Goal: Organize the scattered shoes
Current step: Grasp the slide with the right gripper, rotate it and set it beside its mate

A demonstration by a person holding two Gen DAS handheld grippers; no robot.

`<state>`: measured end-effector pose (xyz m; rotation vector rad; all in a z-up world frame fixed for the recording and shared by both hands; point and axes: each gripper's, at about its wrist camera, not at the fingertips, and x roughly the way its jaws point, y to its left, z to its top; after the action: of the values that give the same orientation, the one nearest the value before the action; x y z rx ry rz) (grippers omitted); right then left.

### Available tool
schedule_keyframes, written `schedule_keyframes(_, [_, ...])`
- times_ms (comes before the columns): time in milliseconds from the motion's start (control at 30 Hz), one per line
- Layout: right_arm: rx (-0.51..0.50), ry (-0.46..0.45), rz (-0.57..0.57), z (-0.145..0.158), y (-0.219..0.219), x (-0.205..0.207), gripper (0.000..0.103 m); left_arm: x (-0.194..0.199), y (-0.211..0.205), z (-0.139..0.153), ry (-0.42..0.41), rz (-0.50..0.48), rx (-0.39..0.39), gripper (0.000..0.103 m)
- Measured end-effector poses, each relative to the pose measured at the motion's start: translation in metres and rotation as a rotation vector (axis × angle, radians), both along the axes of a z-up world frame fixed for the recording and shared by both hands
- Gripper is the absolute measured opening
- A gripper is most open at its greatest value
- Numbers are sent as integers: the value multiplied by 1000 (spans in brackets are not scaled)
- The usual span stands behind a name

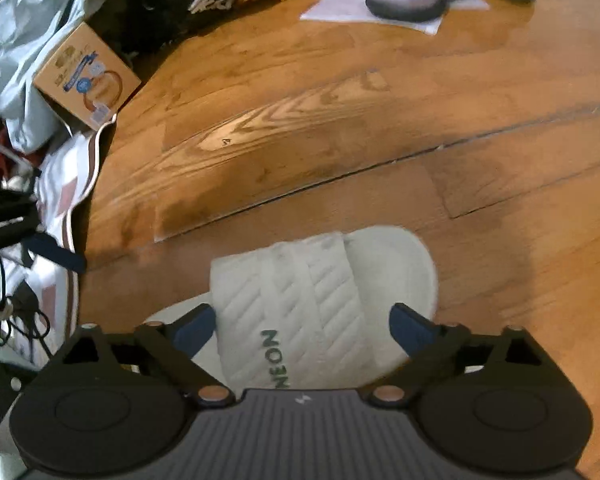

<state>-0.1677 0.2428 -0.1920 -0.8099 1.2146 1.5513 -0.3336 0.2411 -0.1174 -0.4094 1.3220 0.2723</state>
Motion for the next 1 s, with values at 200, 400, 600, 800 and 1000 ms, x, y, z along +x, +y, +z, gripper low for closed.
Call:
schedule_keyframes(200, [-21,-57,64,-12,16,-31,94,-10,7,-8,40,38,5,95])
schedule_keyframes(400, [-109,-82,-53,-22,26,-33,82,-13,14,-9,69,51,38,95])
schedule_keyframes(600, [-184,171,-466,-19,27,7,81,-33,38,4,87,108,87,95])
schedule_keyframes(800, [-361,567,-895,-45,-8,30,81,-57,62,26,67,208,125,95])
schedule_keyframes(1000, [-538,903,-1230,-76,-68,0,81,-52,64,23,52,226,99,95])
